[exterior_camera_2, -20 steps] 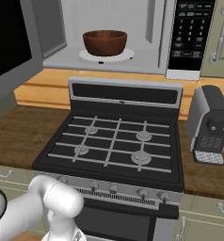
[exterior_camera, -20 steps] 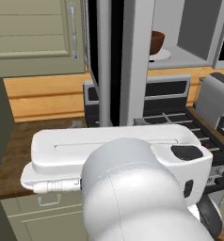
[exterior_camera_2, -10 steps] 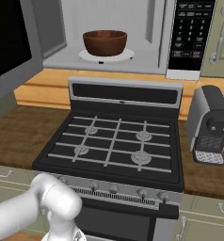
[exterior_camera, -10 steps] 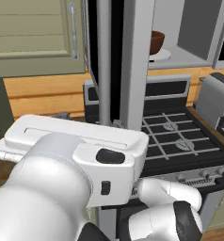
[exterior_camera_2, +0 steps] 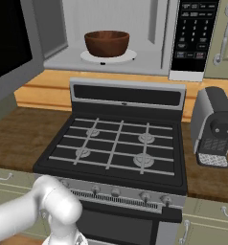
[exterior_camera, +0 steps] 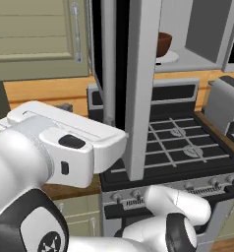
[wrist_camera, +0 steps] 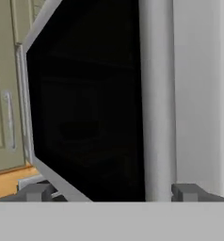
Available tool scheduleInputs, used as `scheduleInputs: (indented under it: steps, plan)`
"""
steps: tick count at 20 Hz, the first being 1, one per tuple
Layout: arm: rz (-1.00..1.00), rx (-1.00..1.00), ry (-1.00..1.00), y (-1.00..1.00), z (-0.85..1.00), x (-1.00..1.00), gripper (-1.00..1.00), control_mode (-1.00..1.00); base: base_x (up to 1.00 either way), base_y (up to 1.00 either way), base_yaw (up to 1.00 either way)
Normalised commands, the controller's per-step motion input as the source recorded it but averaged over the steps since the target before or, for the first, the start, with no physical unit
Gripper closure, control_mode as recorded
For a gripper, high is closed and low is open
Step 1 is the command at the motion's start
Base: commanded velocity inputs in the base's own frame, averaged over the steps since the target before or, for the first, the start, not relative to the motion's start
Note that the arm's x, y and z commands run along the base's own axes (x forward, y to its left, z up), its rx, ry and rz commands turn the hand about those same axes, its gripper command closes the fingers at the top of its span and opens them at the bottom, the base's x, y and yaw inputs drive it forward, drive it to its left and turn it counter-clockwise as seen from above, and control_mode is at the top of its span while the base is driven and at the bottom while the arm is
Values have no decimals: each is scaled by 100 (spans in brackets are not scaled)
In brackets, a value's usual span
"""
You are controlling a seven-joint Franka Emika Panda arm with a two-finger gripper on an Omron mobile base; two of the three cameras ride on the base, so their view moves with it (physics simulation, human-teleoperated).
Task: Open the microwave, place the bowl with waffle inside the microwave, then close the microwave door and turn it on.
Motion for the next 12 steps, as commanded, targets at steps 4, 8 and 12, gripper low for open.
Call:
scheduleInputs:
  steps: [4, 8, 12]
  plan:
    - [-13, 0, -1, -13, -13, 46, -100, -100, 0, 0, 0]
    - [-7, 0, -1, -16, -15, 49, -100, -100, 0, 0, 0]
    - [-6, -1, -1, -14, -14, 32, -100, -100, 0, 0, 0]
